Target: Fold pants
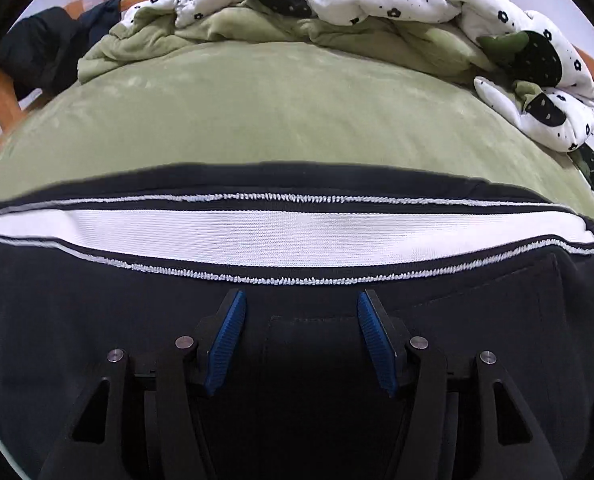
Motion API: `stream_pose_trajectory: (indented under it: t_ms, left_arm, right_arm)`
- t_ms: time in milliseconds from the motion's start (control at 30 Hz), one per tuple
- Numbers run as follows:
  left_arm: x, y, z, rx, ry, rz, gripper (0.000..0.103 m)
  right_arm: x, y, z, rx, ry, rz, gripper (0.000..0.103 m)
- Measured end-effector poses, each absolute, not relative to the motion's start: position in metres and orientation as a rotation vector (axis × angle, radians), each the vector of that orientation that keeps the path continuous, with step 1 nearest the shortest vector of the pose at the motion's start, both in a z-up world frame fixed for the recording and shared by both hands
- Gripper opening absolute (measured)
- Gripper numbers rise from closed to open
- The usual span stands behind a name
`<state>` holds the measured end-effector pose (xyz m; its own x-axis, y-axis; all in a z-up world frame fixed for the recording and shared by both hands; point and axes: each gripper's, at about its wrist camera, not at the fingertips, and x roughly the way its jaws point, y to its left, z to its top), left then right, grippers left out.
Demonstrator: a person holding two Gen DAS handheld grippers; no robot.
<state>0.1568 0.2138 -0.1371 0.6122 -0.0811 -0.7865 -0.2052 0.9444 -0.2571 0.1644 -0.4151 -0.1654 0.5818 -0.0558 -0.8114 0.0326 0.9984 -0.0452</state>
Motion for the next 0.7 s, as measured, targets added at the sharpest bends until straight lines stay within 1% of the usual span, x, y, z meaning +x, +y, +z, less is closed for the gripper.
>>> stream_pose_trajectory:
  t_ms: [67, 100, 167, 200, 300, 333, 367, 433, 500, 533, 633, 700]
  left_arm:
    - [0.155, 0.203, -0.136, -0.355, 0.932, 0.06, 0.066]
    - [0.151, 0.2, -0.133, -0.359, 0.93, 0.056, 0.066]
    - [0.143, 0.195, -0.126, -0.349, 0.922, 0.065, 0.066]
    - [0.138, 0.193, -0.123, -0.34, 0.919, 0.068, 0.066]
    - [0.127, 0.192, -0.116, -0.321, 0.925, 0.088, 0.066]
    - [0.123, 0.192, -0.115, -0.319, 0.926, 0.095, 0.066]
    - [0.121, 0.192, -0.115, -0.318, 0.925, 0.098, 0.066]
    - [0.119, 0.188, -0.116, -0.308, 0.923, 0.106, 0.066]
    - [0.123, 0.182, -0.118, -0.299, 0.924, 0.119, 0.066]
    - [0.125, 0.179, -0.12, -0.303, 0.928, 0.123, 0.066]
    - [0.133, 0.171, -0.126, -0.352, 0.942, 0.116, 0.066]
    - [0.139, 0.163, -0.13, -0.382, 0.95, 0.103, 0.066]
  right_arm:
    - [0.164, -0.406, -0.168, -0.09, 0.92, -0.083, 0.058]
    - [0.165, -0.406, -0.167, -0.077, 0.923, -0.091, 0.058]
    - [0.163, -0.418, -0.16, -0.004, 0.936, -0.073, 0.055]
    - [0.158, -0.426, -0.155, 0.041, 0.931, -0.077, 0.055]
    - [0.12, -0.46, -0.132, 0.126, 0.839, -0.151, 0.055]
    - [0.102, -0.473, -0.123, 0.138, 0.794, -0.2, 0.059]
    - [0.083, -0.489, -0.114, 0.144, 0.747, -0.257, 0.067]
    - [0.053, -0.519, -0.104, 0.154, 0.686, -0.368, 0.079]
    - [0.023, -0.551, -0.101, 0.195, 0.647, -0.489, 0.081]
    - [0.012, -0.569, -0.104, 0.244, 0.655, -0.514, 0.082]
    - [0.005, -0.606, -0.13, 0.41, 0.763, -0.455, 0.082]
    - [0.009, -0.616, -0.147, 0.483, 0.785, -0.451, 0.082]
